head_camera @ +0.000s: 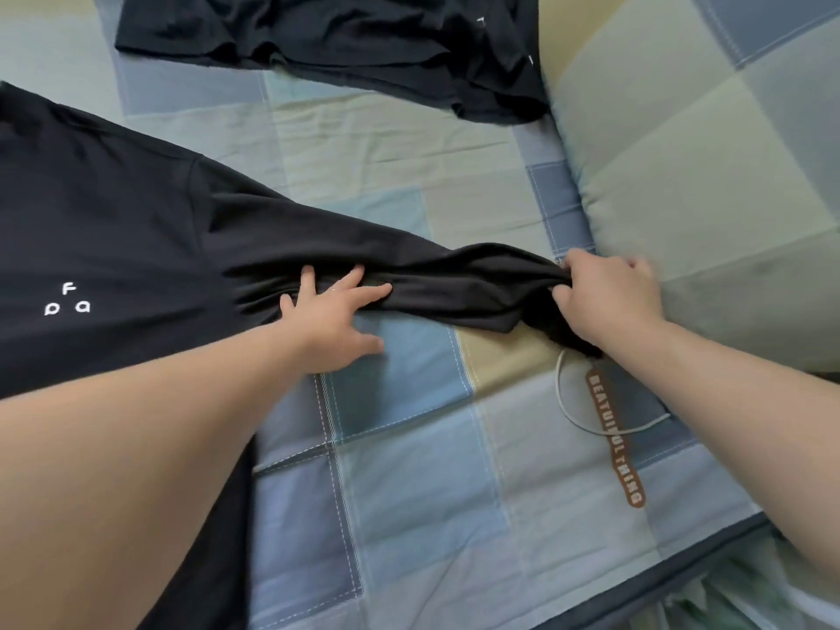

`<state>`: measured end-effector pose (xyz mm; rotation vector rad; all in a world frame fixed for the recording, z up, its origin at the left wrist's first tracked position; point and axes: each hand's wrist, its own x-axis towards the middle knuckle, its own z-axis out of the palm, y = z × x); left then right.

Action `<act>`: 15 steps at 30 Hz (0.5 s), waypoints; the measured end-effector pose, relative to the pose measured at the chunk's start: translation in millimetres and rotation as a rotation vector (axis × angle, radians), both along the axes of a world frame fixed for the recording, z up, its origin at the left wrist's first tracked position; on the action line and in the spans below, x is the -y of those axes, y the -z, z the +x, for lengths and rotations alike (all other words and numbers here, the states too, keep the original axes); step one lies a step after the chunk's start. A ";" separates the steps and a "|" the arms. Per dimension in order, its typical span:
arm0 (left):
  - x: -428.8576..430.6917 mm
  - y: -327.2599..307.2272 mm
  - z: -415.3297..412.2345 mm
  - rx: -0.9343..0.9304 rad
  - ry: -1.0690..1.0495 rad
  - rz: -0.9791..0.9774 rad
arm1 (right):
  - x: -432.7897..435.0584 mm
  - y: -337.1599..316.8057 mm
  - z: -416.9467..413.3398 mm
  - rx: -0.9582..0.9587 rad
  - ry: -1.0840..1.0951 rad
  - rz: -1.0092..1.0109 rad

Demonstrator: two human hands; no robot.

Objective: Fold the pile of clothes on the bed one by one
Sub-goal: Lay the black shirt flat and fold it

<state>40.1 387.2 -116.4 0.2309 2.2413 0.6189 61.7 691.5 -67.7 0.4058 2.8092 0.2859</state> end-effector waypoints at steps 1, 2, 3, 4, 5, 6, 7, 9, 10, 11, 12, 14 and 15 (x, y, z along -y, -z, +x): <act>3.8 -6.8 -0.1 -0.014 -0.065 0.083 | 0.2 -9.9 -1.9 0.018 0.009 -0.140; 7.5 -14.7 1.3 -0.070 -0.136 0.162 | 3.0 -20.6 -6.0 0.037 0.033 -0.284; 7.6 -22.6 2.6 -0.120 -0.214 0.246 | 6.7 -31.1 -9.5 0.046 0.087 -0.435; 12.6 -35.5 7.1 -0.125 -0.311 0.335 | 19.8 -44.0 -12.9 0.053 0.150 -0.592; 9.8 -46.9 9.3 -0.080 -0.392 0.441 | 31.5 -54.4 -15.0 0.056 0.234 -0.753; 10.6 -58.6 10.8 0.018 -0.483 0.571 | 48.7 -63.9 -18.6 0.069 0.314 -0.912; 11.8 -69.1 11.5 0.167 -0.576 0.702 | 67.1 -71.8 -20.9 0.100 0.394 -1.055; 24.0 -88.0 9.9 0.481 -0.736 0.904 | 108.5 -86.5 -24.3 0.163 0.519 -1.299; 35.5 -95.7 8.0 0.583 -0.800 0.980 | 131.1 -93.9 -25.9 0.184 0.551 -1.400; 49.8 -102.1 5.7 0.643 -0.848 1.043 | 154.0 -102.0 -27.2 0.210 0.563 -1.486; 65.7 -108.9 3.6 0.665 -0.873 1.084 | 176.6 -109.3 -28.1 0.238 0.570 -1.557; 105.0 -120.6 0.8 0.654 -0.856 1.095 | 221.0 -122.0 -31.0 0.271 0.623 -1.664; 125.6 -125.8 0.7 0.635 -0.838 1.082 | 242.4 -126.5 -32.5 0.280 0.671 -1.715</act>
